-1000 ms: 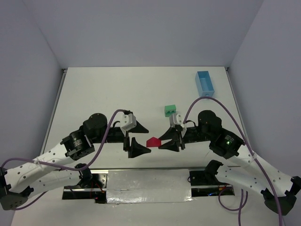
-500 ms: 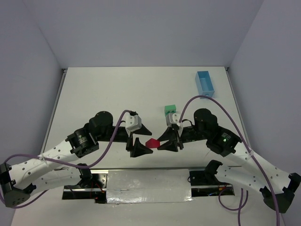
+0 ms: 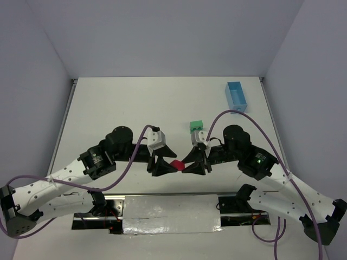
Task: Build the wood block tower
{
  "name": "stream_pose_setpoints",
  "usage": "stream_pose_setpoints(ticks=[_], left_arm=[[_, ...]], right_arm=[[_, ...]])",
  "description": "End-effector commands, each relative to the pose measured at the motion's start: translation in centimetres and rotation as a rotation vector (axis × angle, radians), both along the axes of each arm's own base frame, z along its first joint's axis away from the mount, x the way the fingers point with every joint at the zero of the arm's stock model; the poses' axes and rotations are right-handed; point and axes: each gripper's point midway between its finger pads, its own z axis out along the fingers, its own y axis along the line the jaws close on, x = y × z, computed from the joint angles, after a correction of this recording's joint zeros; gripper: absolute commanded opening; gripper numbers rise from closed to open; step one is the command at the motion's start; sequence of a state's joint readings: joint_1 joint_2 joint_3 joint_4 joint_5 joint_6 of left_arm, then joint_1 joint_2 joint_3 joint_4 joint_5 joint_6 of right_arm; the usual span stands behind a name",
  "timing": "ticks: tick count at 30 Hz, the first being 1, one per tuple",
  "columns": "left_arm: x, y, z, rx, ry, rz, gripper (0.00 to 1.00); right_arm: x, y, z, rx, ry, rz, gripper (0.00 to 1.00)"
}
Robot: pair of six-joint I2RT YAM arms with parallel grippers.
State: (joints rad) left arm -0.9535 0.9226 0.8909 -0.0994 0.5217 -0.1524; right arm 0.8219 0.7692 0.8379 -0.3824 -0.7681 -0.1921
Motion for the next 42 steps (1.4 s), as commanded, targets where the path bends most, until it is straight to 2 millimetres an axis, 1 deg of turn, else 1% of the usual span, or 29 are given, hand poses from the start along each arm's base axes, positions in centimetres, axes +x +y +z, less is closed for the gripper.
stream_pose_setpoints(ticks=[1,3,7,8,9,10,12,13,14,16,17,18,19,20,21,22,23,24,25,26,27,28,29,30,31,32,33,36,42], left_arm=[[0.1,-0.4,2.0,-0.045,-0.058,-0.013,0.64],[0.3,-0.5,2.0,-0.042,-0.055,-0.009,0.53],[0.5,-0.6,2.4,-0.039,-0.057,0.000,0.23],[0.7,-0.6,2.5,-0.037,-0.055,0.012,0.22],[0.9,-0.6,2.5,-0.036,-0.057,0.017,0.10],[1.0,-0.6,2.7,-0.037,-0.057,0.025,0.02],[2.3,-0.5,3.0,-0.044,-0.068,0.103,0.00],[3.1,-0.3,3.0,-0.045,-0.073,0.149,0.00],[5.0,0.1,3.0,-0.043,-0.093,0.256,0.00],[7.1,0.5,3.2,-0.034,-0.118,0.368,0.00],[8.6,0.5,2.4,0.004,-0.129,0.430,0.00],[9.4,0.4,2.5,0.018,-0.180,0.441,0.00],[10.9,-0.2,1.6,0.059,-0.210,0.470,0.00],[11.5,-0.6,1.2,0.077,-0.206,0.480,0.00],[12.2,-1.2,2.1,0.078,-0.233,0.476,0.00],[13.6,-2.2,0.5,0.134,-0.262,0.441,0.00],[14.4,-3.0,1.9,0.122,-0.277,0.431,0.00],[15.7,-3.2,1.7,0.137,-0.279,0.434,0.00],[17.0,-4.3,-0.1,0.178,-0.266,0.416,0.00],[17.8,-5.0,0.8,0.164,-0.298,0.375,0.00],[19.0,-6.0,-1.0,0.204,-0.291,0.364,0.00],[20.0,-6.3,-1.4,0.217,-0.296,0.371,0.00],[21.0,-6.9,-0.4,0.209,-0.322,0.372,0.00],[21.4,-7.3,-1.0,0.220,-0.312,0.338,0.00],[22.2,-8.0,-2.7,0.244,-0.306,0.317,0.00],[22.9,-8.4,-2.9,0.246,-0.325,0.319,0.00],[23.8,-8.6,-4.5,0.276,-0.324,0.331,0.00],[24.7,-9.7,-6.4,0.270,-0.336,0.292,0.00],[26.0,-10.9,-7.9,0.196,-0.319,0.259,0.00]], right_arm=[[-0.3,0.0,2.5,0.057,-0.052,0.017,0.14],[-0.2,0.1,2.2,0.049,-0.046,0.017,0.14],[0.0,0.2,1.9,0.043,-0.048,0.012,0.14],[0.1,0.2,1.9,0.042,-0.047,0.012,0.14],[0.1,0.2,1.9,0.040,-0.048,0.011,0.15],[0.1,0.2,1.9,0.042,-0.049,0.009,0.22],[1.3,0.2,2.1,0.050,-0.047,-0.070,0.45],[1.7,-0.2,2.6,0.068,-0.060,-0.120,0.96],[3.8,-0.8,2.7,0.071,-0.081,-0.251,1.00],[5.6,-2.7,4.5,0.143,-0.069,-0.449,1.00],[7.9,-4.6,4.9,0.161,-0.075,-0.633,1.00],[8.0,-6.3,6.2,0.233,-0.028,-0.731,1.00],[9.6,-8.7,6.4,0.260,-0.009,-0.900,1.00],[9.2,-9.0,6.8,0.288,0.028,-0.908,1.00],[10.1,-10.9,6.9,0.325,0.076,-1.043,1.00],[10.4,-12.6,6.9,0.322,0.089,-1.126,1.00],[10.4,-13.3,6.8,0.315,0.104,-1.162,1.00],[10.6,-13.8,6.5,0.305,0.139,-1.204,1.00],[10.4,-14.6,6.3,0.272,0.152,-1.242,1.00],[10.6,-15.2,6.3,0.261,0.155,-1.277,1.00],[10.4,-15.4,6.2,0.251,0.160,-1.285,1.00],[10.5,-15.5,6.1,0.245,0.160,-1.291,1.00],[10.5,-15.6,5.9,0.237,0.159,-1.293,1.00],[10.6,-15.9,5.7,0.231,0.153,-1.311,1.00],[10.7,-15.8,5.3,0.219,0.153,-1.314,1.00],[10.8,-15.8,5.0,0.213,0.150,-1.312,1.00],[10.8,-15.7,4.9,0.216,0.145,-1.308,1.00],[10.9,-16.0,3.9,0.198,0.135,-1.322,1.00],[10.9,-16.4,2.3,0.210,0.114,-1.330,1.00]])
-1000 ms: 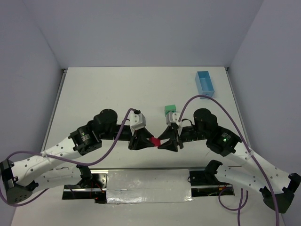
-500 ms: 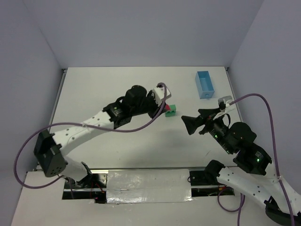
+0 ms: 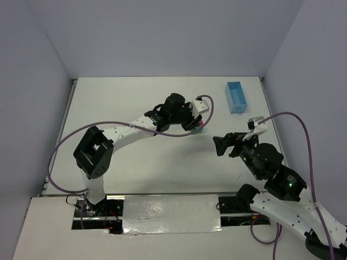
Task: Build the wood block tower
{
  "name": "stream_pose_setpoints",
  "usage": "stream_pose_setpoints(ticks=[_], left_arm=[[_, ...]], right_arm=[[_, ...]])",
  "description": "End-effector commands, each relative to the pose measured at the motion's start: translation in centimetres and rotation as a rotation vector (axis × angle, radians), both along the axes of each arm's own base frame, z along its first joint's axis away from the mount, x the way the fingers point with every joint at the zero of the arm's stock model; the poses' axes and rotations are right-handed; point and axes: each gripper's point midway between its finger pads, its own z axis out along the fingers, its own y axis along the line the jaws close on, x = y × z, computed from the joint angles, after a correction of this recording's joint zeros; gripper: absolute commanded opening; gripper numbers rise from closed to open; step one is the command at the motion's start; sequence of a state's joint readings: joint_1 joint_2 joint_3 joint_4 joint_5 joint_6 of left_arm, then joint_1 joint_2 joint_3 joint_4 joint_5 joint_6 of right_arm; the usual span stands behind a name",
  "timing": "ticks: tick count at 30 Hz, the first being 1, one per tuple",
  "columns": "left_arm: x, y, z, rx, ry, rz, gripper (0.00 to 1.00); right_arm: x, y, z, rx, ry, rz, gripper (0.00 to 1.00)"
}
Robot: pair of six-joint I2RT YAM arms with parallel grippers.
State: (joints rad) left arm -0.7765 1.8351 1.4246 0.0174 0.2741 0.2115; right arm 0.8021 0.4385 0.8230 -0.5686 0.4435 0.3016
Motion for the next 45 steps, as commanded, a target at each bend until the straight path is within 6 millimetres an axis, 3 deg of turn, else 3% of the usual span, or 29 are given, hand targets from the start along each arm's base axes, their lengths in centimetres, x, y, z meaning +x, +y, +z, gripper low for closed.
stream_pose_setpoints(ticks=[1,6,10,11,12,13,14,16,17,19,23,28,34,39,45], left_arm=[[1.1,-1.7,3.7,-0.160,-0.097,-0.086,0.00],[2.1,-1.1,4.0,-0.230,-0.023,-0.132,0.04],[0.9,-0.4,5.5,-0.290,0.000,-0.159,0.03],[0.2,-0.1,7.4,-0.324,-0.018,-0.164,0.02],[-0.3,0.4,7.4,-0.326,-0.013,-0.161,0.02],[-1.2,0.6,7.9,-0.337,-0.010,-0.175,0.01],[-2.4,1.3,10.3,-0.374,-0.046,-0.193,0.01],[-4.7,2.3,10.2,-0.416,-0.073,-0.213,0.00],[-6.1,3.2,12.6,-0.470,-0.101,-0.209,0.00],[-8.2,4.0,12.3,-0.505,-0.128,-0.231,0.00],[-12.1,5.4,14.6,-0.551,-0.223,-0.286,0.00],[-15.1,5.9,14.8,-0.530,-0.324,-0.346,0.00],[-16.5,5.9,15.8,-0.553,-0.325,-0.409,0.00],[-17.2,5.7,16.3,-0.578,-0.312,-0.440,0.00],[-17.4,5.4,16.5,-0.583,-0.302,-0.463,0.00]], right_arm=[[0.2,-0.9,0.5,0.024,-0.042,-0.039,1.00],[0.1,-0.4,0.1,0.008,-0.036,-0.012,1.00],[0.2,1.1,-0.5,0.040,0.003,0.031,1.00],[0.2,1.5,-0.4,0.110,0.027,0.021,1.00],[0.3,1.8,-0.4,0.152,0.048,0.011,1.00],[0.2,2.6,-0.6,0.190,0.080,0.032,0.99],[0.2,3.2,-0.2,0.242,0.097,0.039,0.99],[0.3,4.4,0.3,0.396,0.168,0.032,1.00],[0.1,5.4,0.9,0.465,0.177,0.067,1.00],[0.0,5.9,1.6,0.656,0.221,0.055,0.99],[0.1,7.2,1.4,0.889,0.264,0.081,0.95],[-0.5,11.0,2.6,0.857,0.338,0.249,0.94],[-1.1,10.8,3.7,0.906,0.273,0.299,0.89],[-1.2,12.1,4.2,0.867,0.271,0.365,0.75],[-0.9,13.5,4.0,0.802,0.283,0.404,0.68]])
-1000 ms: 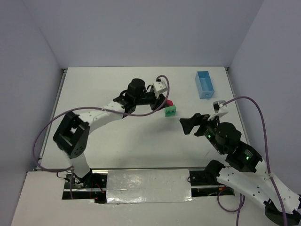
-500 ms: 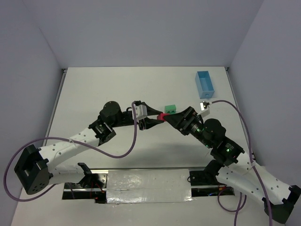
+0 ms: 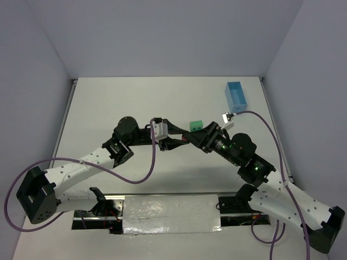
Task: Build the wood block tower
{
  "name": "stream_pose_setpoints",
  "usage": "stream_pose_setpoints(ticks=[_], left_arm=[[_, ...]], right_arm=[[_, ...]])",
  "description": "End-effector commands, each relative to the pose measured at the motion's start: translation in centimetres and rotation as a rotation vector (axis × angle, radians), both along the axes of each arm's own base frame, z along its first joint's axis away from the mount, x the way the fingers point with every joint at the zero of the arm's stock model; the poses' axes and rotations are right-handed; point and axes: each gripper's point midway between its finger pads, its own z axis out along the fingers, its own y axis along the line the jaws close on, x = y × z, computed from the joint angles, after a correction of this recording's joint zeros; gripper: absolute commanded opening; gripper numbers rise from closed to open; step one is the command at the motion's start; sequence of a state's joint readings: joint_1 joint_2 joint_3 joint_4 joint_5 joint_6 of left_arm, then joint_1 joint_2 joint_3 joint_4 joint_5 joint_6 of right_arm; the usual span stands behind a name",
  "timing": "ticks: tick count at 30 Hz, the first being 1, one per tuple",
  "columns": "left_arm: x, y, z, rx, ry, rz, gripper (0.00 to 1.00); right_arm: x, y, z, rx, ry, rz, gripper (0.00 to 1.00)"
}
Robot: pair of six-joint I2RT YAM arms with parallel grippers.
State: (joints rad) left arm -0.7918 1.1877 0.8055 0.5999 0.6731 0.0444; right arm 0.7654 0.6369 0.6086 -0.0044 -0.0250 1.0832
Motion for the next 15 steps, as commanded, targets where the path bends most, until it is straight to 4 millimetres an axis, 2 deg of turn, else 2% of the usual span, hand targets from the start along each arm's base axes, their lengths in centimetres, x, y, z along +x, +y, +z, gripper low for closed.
stream_pose_setpoints(ticks=[1,3,6,9,11,12,15], left_arm=[[-1.1,-0.2,3.1,-0.073,-0.079,-0.060,0.00],[-1.2,-0.3,3.0,-0.064,-0.074,-0.067,0.00],[-0.7,-0.6,2.4,-0.037,-0.059,-0.060,0.00],[-0.1,-0.9,1.9,-0.007,-0.040,-0.046,0.00],[0.5,-1.2,0.9,0.029,-0.008,-0.028,0.00],[0.9,-1.3,1.3,0.029,-0.006,-0.015,0.00],[1.7,-1.8,0.9,0.062,0.027,0.004,0.00]], right_arm=[[-0.3,0.6,3.3,0.025,-0.095,0.038,0.66],[-0.3,0.5,3.6,0.007,-0.113,0.034,0.60],[-0.2,0.2,3.7,-0.021,-0.135,0.025,0.40],[-0.4,0.2,3.5,-0.065,-0.155,0.034,0.27],[-0.4,0.0,3.4,-0.103,-0.156,0.028,0.24],[-0.3,0.2,3.0,-0.137,-0.158,0.033,0.23],[0.1,0.1,2.5,-0.219,-0.157,0.017,0.23]])
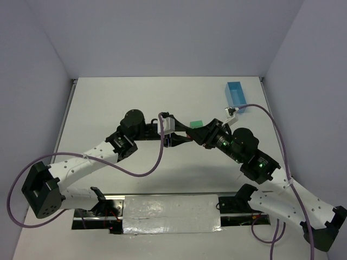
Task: Build the wood block tower
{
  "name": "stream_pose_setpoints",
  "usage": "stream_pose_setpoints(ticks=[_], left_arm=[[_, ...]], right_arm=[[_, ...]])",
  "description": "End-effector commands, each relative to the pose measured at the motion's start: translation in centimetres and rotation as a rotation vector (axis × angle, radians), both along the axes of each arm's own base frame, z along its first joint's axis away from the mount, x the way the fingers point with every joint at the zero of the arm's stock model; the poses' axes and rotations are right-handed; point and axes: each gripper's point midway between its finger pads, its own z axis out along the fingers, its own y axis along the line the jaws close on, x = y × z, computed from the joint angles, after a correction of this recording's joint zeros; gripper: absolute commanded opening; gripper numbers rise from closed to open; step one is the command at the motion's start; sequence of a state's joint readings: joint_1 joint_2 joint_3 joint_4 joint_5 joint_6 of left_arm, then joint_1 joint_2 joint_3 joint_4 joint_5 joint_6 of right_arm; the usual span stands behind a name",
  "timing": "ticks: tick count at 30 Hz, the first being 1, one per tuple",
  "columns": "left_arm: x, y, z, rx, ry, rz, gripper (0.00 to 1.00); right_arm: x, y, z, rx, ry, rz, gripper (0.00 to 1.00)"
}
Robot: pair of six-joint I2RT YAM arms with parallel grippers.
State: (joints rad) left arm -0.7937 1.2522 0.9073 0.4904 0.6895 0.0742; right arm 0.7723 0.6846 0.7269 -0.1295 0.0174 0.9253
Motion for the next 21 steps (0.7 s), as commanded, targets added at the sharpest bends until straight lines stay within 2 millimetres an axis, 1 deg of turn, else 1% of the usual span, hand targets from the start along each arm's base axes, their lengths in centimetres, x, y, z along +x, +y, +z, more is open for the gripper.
stream_pose_setpoints(ticks=[1,2,3,4,6,7,8,9,10,11,13,14,15,16,17,19,20,21], left_arm=[[1.0,-0.7,0.9,0.015,0.013,0.023,0.00],[1.3,-0.9,0.5,0.028,0.023,0.034,0.00],[1.5,-1.0,0.8,0.028,0.022,0.037,0.00],[1.6,-1.1,0.5,0.043,0.034,0.042,0.00],[1.8,-1.2,0.3,0.050,0.033,0.049,0.00],[1.8,-1.2,0.2,0.051,0.034,0.049,0.00],[1.7,-1.1,0.2,0.049,0.031,0.053,0.00],[1.7,-1.1,0.2,0.049,0.031,0.053,0.00],[1.7,-1.0,0.3,0.047,0.029,0.054,0.00],[1.7,-1.0,0.3,0.048,0.025,0.054,0.00],[1.7,-1.0,0.3,0.054,0.023,0.054,0.00],[1.7,-1.0,0.0,0.069,0.026,0.054,0.00],[1.8,-1.0,0.2,0.069,0.023,0.055,0.00],[1.8,-1.1,0.1,0.076,0.024,0.051,0.00],[1.8,-1.1,0.0,0.084,0.024,0.050,0.00],[2.3,-1.1,-0.2,0.101,0.021,0.069,0.00],[2.7,-1.1,-0.3,0.110,0.020,0.081,0.00],[3.3,-1.3,-1.0,0.130,0.016,0.099,0.00]], right_arm=[[-0.8,0.6,1.6,-0.093,-0.079,0.043,0.23],[-0.8,0.5,1.7,-0.121,-0.076,0.038,0.23],[-0.2,0.5,1.1,-0.160,-0.062,0.010,0.23],[-0.1,0.4,1.1,-0.183,-0.064,0.002,0.23],[-0.4,0.7,1.2,-0.187,-0.069,0.011,0.24],[-0.5,0.8,0.9,-0.184,-0.065,0.016,0.25],[-0.5,0.9,1.1,-0.173,-0.071,0.015,0.26],[-0.5,0.6,1.3,-0.164,-0.076,0.005,0.31],[-0.6,0.6,1.0,-0.163,-0.076,0.006,0.33],[-0.5,0.4,1.2,-0.151,-0.083,-0.002,0.44],[-0.6,-0.2,1.6,-0.136,-0.091,-0.023,0.56],[-0.6,-0.4,1.6,-0.139,-0.092,-0.031,0.64],[-0.5,-0.9,1.8,-0.138,-0.093,-0.048,0.75],[-0.3,-1.3,1.8,-0.146,-0.093,-0.065,0.79],[-0.2,-1.7,1.8,-0.152,-0.092,-0.080,0.86],[0.3,-3.2,1.9,-0.170,-0.092,-0.127,0.95],[0.8,-4.2,2.0,-0.175,-0.091,-0.168,0.96],[0.9,-5.1,1.8,-0.194,-0.078,-0.193,0.97]])
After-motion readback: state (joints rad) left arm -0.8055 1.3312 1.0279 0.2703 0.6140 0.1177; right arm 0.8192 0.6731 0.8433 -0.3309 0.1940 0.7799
